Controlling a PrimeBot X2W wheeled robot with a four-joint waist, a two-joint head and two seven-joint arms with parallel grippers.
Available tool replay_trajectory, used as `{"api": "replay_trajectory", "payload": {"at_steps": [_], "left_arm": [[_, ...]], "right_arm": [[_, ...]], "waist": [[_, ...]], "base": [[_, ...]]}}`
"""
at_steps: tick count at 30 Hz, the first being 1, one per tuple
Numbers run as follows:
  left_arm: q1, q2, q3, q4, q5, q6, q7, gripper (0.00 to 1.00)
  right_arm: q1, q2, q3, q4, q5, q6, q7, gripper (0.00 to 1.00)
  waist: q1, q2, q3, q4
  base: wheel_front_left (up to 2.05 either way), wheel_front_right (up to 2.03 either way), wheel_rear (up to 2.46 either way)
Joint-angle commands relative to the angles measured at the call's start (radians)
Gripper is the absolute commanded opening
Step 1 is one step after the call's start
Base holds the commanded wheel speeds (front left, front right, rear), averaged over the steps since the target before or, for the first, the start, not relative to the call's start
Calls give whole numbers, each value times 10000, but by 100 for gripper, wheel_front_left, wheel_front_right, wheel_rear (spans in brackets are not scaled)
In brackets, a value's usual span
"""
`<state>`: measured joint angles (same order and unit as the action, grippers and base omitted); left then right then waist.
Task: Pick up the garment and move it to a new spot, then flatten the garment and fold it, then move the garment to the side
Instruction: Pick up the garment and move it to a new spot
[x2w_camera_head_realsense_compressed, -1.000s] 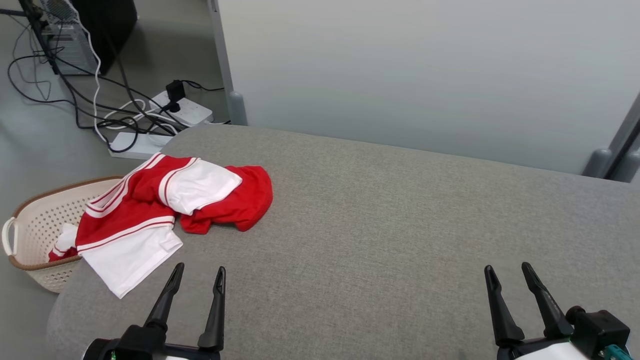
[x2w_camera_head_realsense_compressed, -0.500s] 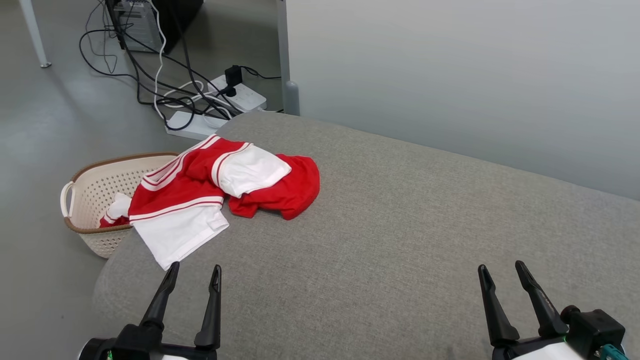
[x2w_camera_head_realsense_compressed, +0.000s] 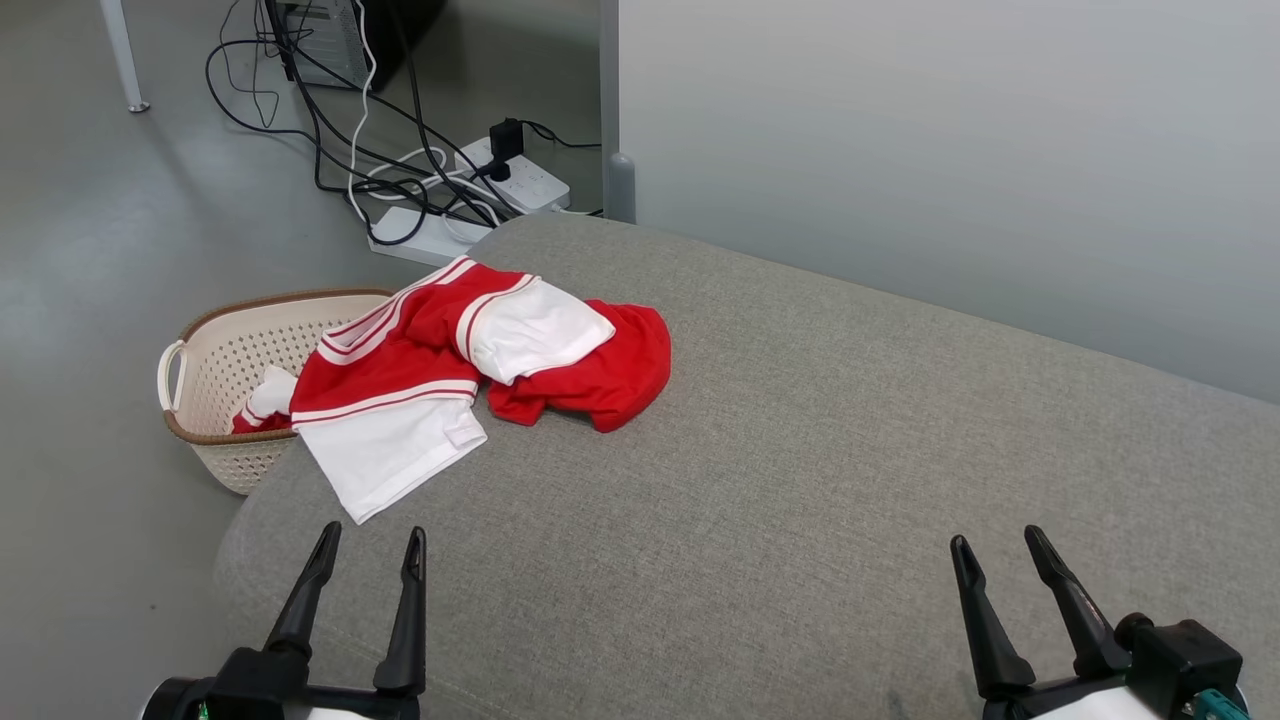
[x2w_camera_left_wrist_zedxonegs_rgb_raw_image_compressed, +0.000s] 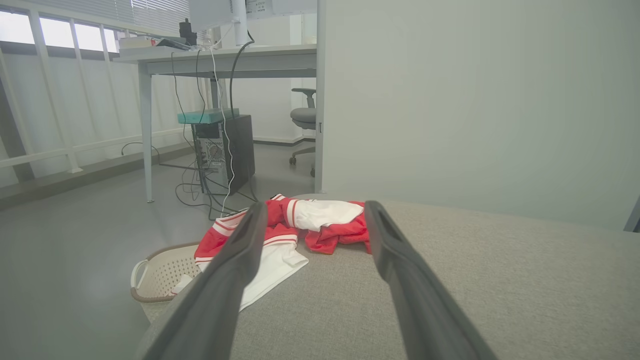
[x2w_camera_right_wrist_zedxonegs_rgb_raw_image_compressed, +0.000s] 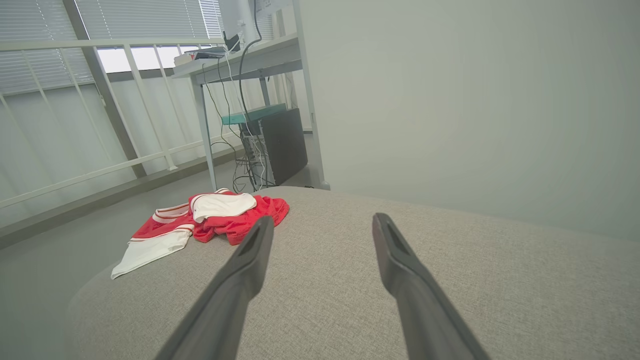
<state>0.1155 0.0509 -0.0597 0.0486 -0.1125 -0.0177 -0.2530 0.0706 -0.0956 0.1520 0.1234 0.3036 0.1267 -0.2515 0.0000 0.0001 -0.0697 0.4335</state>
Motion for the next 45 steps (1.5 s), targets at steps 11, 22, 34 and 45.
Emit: {"api": "replay_trajectory", "payload": {"at_steps": [11,22,34,45], "left_arm": [[-992,-5,209,94,-426,442,-88,100],[-2879,-6,-183,1457,-1251,1012,5,100],[-5729,-6,-223,4324,-2324,1419,481,100],[-8144,143,216,7640,-2964,1477,834,100]], "right_arm": [[-511,-300,372,-172,119,40,-103,100],[-796,-692,467,-267,85,40,-103,100],[-1606,-1339,680,-309,96,40,-103,100],[-2117,-1650,771,-419,349,40,-103,100]], "waist": [[0,-1,291,-318],[0,-1,1157,-779],[0,-1,2564,-1340],[0,-1,3302,-1812]], "base": [[0,0,0],[0,0,0],[0,0,0],[0,0,0]]}}
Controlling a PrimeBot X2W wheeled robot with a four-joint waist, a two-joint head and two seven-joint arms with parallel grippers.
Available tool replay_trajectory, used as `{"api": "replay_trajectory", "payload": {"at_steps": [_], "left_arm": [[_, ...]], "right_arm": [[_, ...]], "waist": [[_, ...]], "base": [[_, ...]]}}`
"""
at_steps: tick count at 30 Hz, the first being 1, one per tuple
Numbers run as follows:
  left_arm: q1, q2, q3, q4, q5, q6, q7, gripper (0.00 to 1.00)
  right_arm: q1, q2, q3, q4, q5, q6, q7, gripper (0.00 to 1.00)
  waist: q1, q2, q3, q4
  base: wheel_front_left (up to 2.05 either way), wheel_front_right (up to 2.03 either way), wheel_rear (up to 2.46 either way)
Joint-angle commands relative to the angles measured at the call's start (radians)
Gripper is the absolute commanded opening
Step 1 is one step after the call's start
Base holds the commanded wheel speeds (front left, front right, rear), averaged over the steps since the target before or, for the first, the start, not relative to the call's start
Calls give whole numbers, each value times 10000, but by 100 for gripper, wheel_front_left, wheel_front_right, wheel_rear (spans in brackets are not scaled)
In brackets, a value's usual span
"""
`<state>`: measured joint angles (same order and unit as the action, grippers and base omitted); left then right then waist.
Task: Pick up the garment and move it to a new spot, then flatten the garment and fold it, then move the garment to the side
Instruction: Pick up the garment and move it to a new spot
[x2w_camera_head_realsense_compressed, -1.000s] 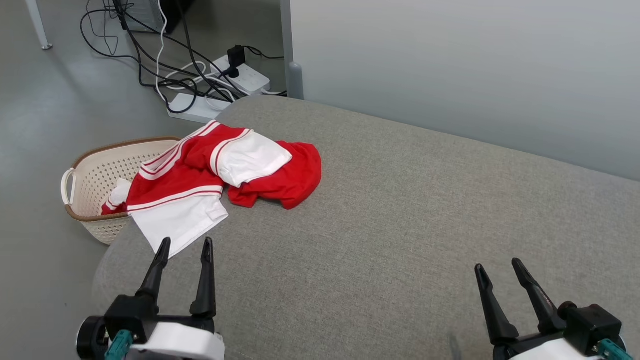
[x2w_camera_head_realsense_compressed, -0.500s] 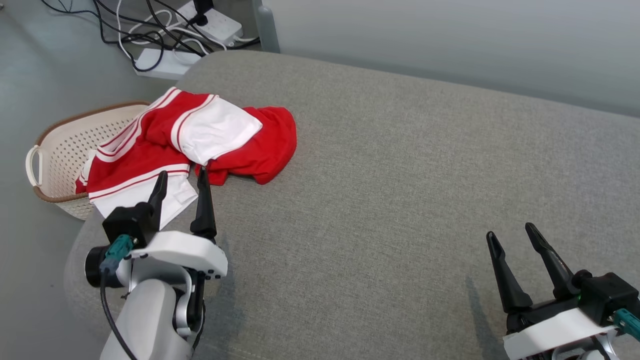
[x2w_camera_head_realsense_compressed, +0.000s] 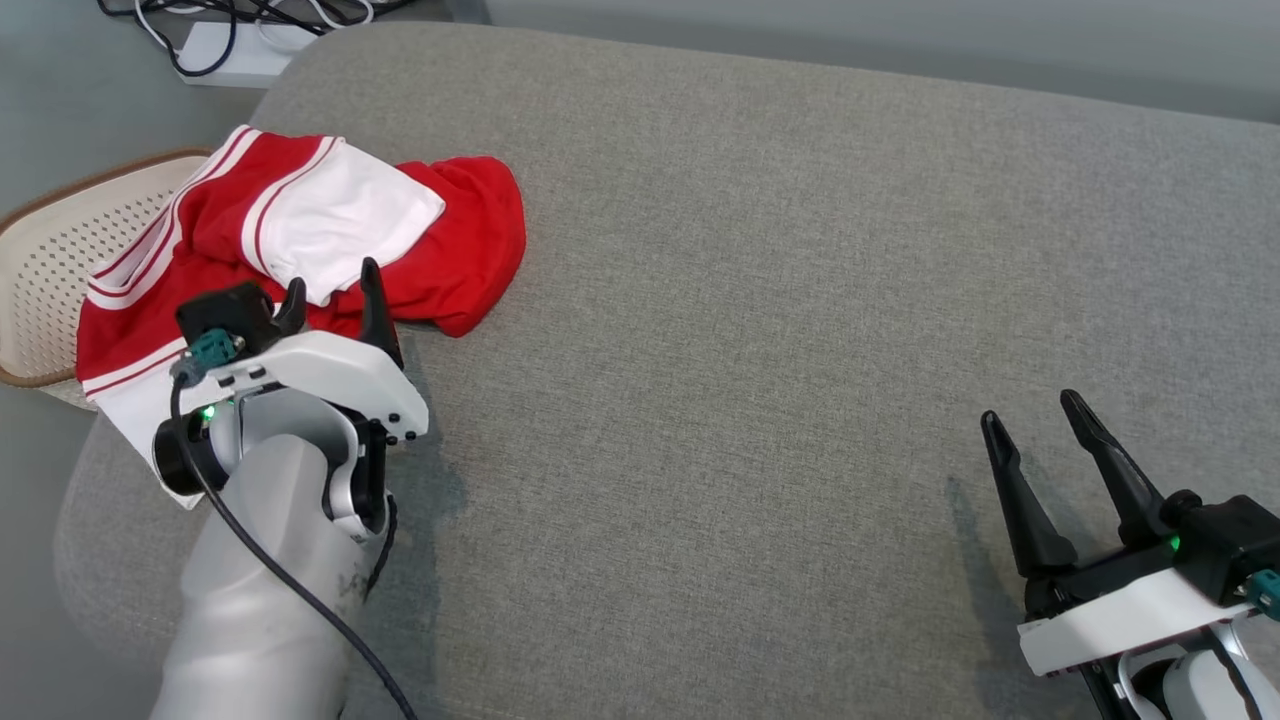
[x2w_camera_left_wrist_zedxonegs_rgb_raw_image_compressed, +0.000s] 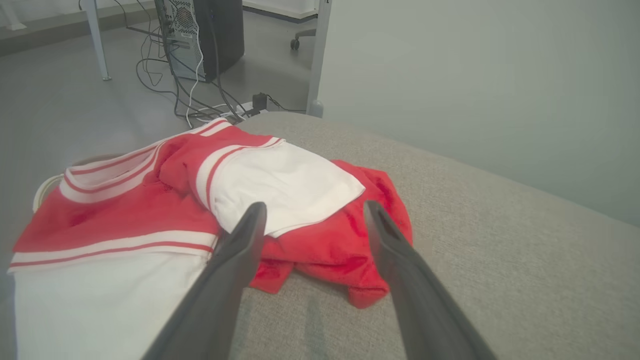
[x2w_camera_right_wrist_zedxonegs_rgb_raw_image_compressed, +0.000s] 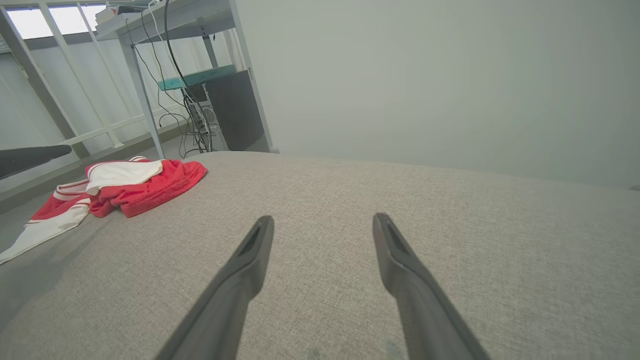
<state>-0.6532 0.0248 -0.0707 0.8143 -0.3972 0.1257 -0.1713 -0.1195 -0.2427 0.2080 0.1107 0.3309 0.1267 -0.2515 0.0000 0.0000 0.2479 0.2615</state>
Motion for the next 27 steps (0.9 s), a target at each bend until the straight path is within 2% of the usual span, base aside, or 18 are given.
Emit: {"api": "replay_trajectory", "payload": {"at_steps": [1,6,16,27], "left_arm": [[-655,428,363,287,-168,43,65,100],[-1530,527,486,1624,-351,80,227,100],[-2585,606,378,3522,-536,-382,454,100],[-3063,837,457,4435,-772,-424,386,100]], "right_arm": [[-236,-209,220,-328,99,40,-103,100],[-319,-372,358,-434,231,40,-103,100],[-513,-577,616,-616,514,40,-103,100],[-777,-732,1098,-712,808,40,-103,100]], "waist": [[0,0,190,-122],[0,0,487,-278],[0,0,945,-547],[0,0,1347,-922]], "base": [[0,0,0],[0,0,0],[0,0,0],[0,0,0]]}}
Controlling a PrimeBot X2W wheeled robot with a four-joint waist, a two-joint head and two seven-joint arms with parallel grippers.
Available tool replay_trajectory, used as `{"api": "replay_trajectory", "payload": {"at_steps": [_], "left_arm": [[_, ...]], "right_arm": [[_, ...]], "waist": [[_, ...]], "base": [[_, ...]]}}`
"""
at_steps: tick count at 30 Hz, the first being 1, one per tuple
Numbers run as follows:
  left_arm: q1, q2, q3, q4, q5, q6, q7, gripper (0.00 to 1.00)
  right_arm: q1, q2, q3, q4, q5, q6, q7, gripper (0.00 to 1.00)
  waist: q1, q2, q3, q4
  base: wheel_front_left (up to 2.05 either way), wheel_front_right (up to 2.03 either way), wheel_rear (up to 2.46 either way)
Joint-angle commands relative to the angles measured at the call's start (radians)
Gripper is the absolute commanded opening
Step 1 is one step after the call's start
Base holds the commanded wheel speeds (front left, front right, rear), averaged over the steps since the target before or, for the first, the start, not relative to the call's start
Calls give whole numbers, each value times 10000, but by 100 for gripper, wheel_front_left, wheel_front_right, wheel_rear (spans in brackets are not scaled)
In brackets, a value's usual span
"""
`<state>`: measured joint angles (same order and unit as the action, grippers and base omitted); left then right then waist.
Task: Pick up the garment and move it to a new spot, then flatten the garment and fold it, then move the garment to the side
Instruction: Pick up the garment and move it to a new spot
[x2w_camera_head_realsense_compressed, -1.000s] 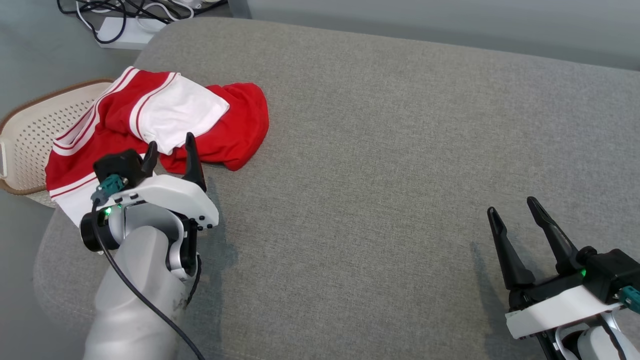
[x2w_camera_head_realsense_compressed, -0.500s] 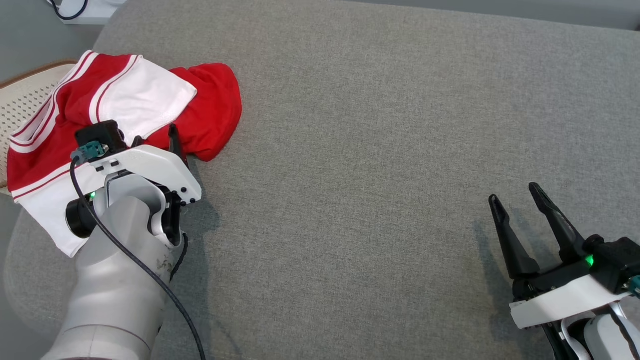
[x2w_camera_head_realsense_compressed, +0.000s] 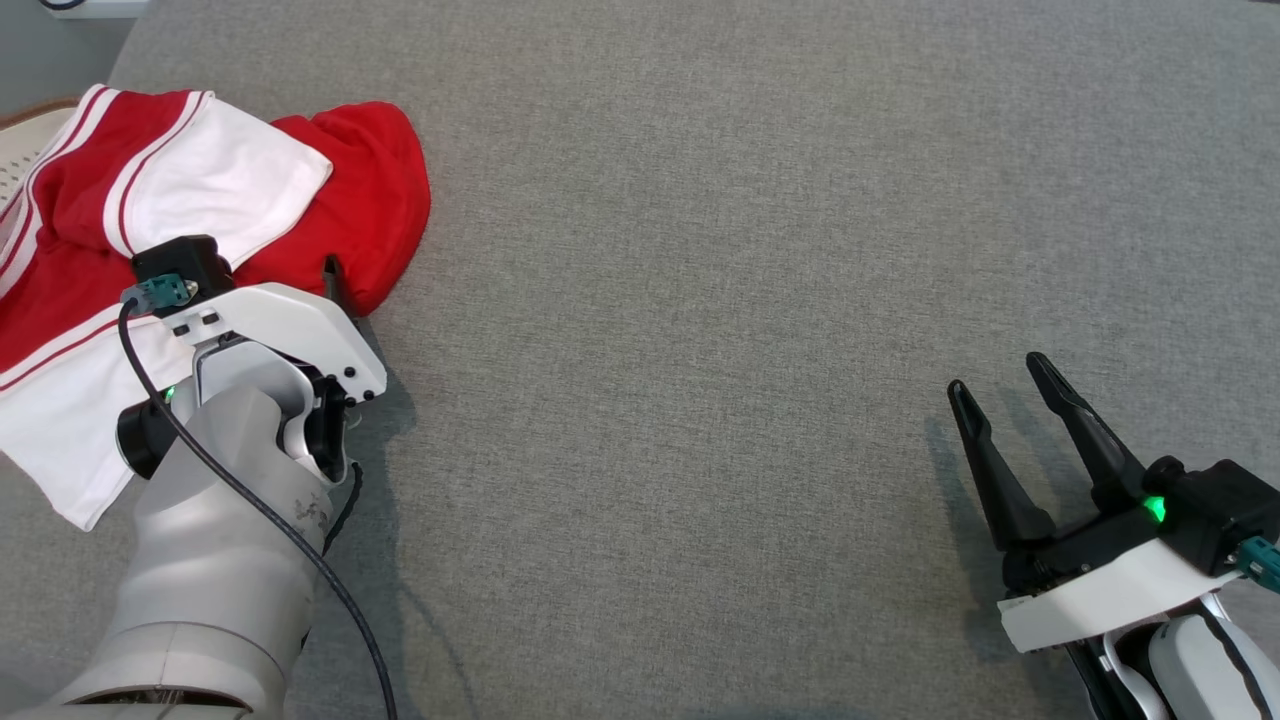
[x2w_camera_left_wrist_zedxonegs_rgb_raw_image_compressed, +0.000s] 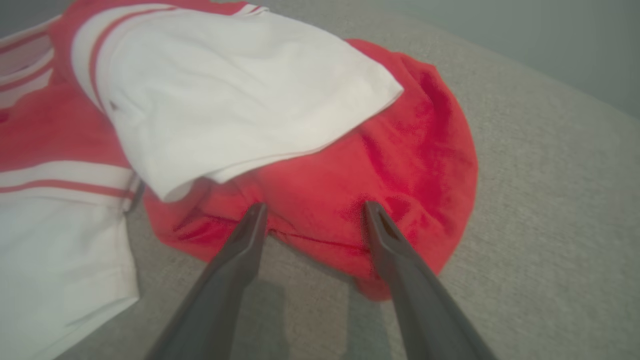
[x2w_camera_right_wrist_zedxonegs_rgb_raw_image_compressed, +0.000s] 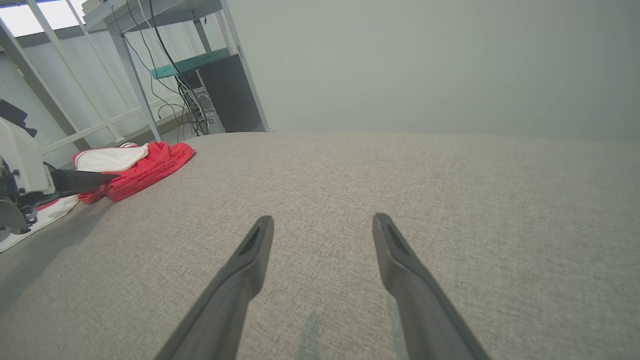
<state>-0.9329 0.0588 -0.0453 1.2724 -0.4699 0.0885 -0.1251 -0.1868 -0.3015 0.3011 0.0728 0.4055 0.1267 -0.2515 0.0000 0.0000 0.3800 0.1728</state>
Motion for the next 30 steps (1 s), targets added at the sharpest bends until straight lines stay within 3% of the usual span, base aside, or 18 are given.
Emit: {"api": "replay_trajectory", "payload": {"at_steps": [1,13,14,15,16,30], "left_arm": [[-276,517,229,-110,-87,-66,-75,100],[-396,761,181,99,-216,-98,-94,100],[-385,785,144,108,-195,-111,-95,85],[-378,819,114,113,-177,-129,-154,24],[-378,841,93,117,-167,-160,-248,0],[-257,936,-93,-376,-6,-517,-1326,0]], "right_arm": [[-121,-159,207,-344,92,40,-103,100],[-274,-346,500,-430,341,40,-103,100],[-287,-348,517,-437,356,40,-103,100],[-300,-350,527,-440,370,40,-103,100],[-311,-356,533,-439,385,40,-103,100],[-284,-143,620,-250,501,40,-103,100]], "waist": [[0,0,46,-82],[0,0,249,-507],[0,0,252,-532],[0,0,257,-550],[0,0,260,-558],[0,0,-265,-451]], "base": [[0,0,0],[0,0,0],[0,0,0],[0,0,0],[0,0,0],[0,0,0]]}}
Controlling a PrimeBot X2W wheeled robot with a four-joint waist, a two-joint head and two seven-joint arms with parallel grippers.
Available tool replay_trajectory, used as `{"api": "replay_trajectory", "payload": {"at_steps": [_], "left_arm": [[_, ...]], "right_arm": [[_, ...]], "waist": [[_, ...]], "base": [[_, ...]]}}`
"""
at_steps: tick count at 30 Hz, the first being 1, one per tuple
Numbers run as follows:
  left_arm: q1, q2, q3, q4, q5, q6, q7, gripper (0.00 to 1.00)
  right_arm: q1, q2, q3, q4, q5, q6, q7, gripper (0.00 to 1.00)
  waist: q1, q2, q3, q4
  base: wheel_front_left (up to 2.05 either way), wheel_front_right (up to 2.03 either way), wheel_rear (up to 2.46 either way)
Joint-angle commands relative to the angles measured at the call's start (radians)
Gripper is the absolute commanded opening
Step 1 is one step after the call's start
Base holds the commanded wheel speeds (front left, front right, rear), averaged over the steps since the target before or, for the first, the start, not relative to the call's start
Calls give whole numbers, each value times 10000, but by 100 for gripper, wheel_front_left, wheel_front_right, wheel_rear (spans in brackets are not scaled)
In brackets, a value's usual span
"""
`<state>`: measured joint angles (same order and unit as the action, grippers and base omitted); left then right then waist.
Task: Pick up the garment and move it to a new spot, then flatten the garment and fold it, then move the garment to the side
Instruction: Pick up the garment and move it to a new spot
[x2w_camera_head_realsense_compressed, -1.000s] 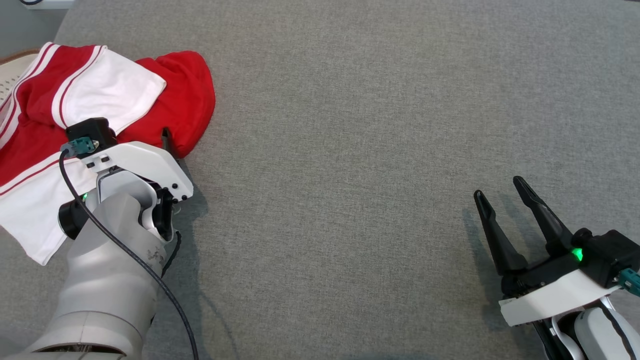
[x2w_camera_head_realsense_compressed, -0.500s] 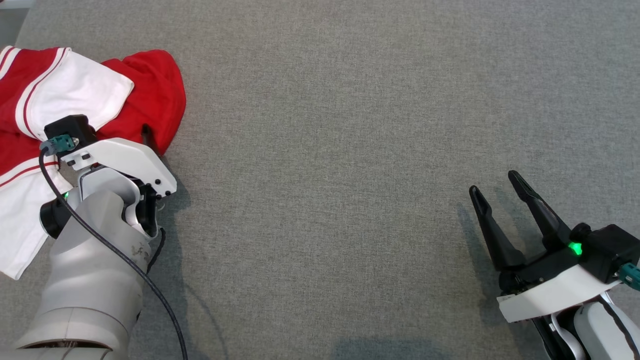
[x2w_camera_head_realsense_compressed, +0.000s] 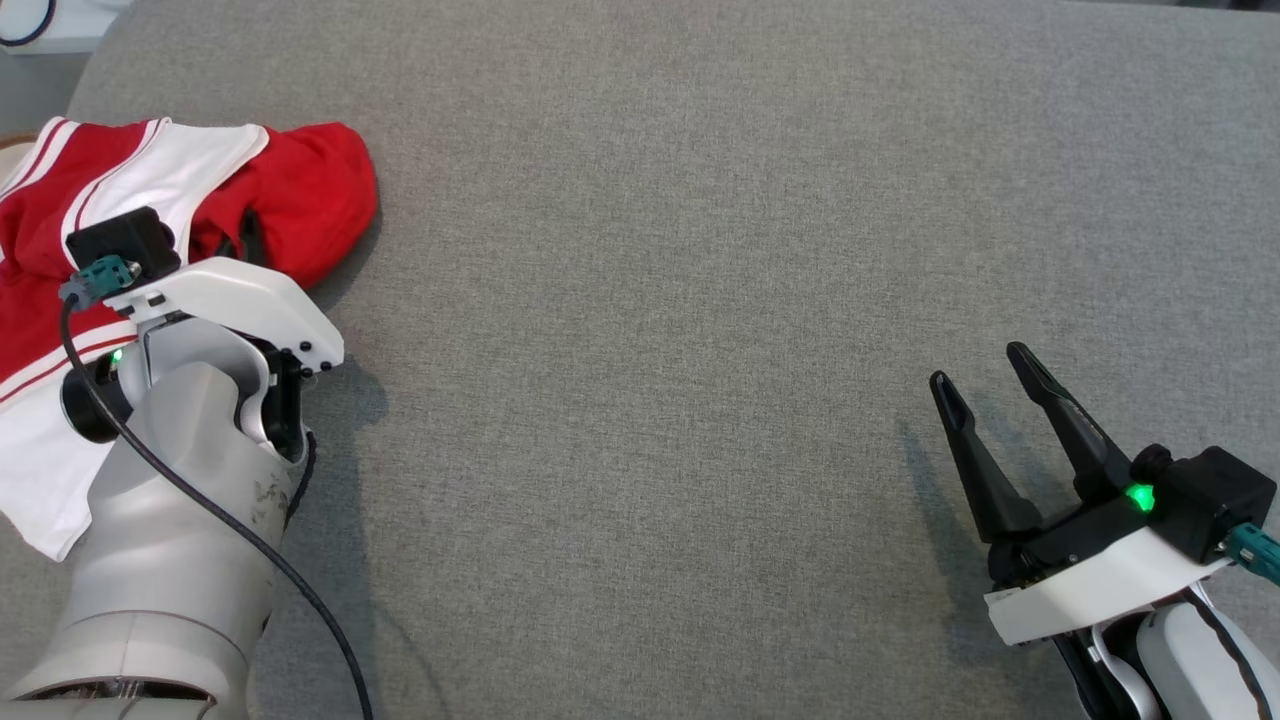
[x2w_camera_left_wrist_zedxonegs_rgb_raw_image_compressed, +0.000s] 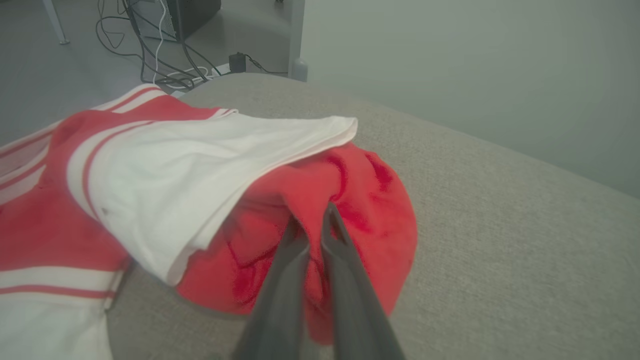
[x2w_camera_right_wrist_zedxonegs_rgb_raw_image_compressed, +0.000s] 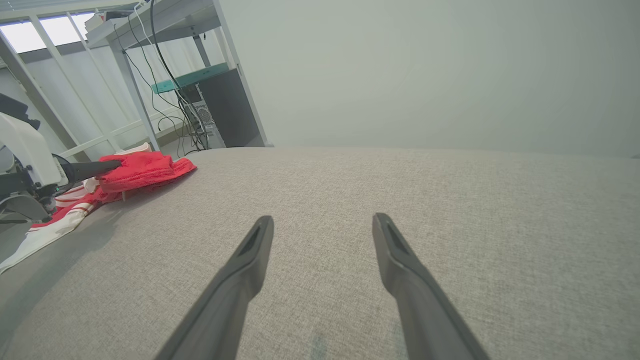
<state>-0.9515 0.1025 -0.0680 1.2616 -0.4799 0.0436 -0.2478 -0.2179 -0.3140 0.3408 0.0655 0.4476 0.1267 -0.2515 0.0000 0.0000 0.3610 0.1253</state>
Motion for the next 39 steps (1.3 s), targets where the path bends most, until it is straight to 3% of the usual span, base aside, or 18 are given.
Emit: {"api": "replay_trajectory", "payload": {"at_steps": [1,5,16,28,39], "left_arm": [[-27,525,137,-422,123,-77,-117,0],[387,652,259,-1819,427,27,-134,0],[1671,226,326,-4400,1261,115,-138,0],[2234,-285,-237,-5554,1448,3,-139,0],[2144,-503,-1186,-6244,1006,32,180,0]], "right_arm": [[28,16,237,-155,82,40,-103,100],[79,159,230,-91,97,40,-103,100],[370,527,281,97,189,40,-103,100],[814,826,211,139,251,40,-103,100],[861,923,197,81,241,40,-103,100]], "waist": [[0,0,-150,30],[0,0,-463,59],[0,0,-1594,-116],[0,0,-2624,-1119],[0,0,-2640,-2283]], "base": [[0,0,0],[0,0,0],[0,0,0],[0,0,0],[0,0,0]]}}
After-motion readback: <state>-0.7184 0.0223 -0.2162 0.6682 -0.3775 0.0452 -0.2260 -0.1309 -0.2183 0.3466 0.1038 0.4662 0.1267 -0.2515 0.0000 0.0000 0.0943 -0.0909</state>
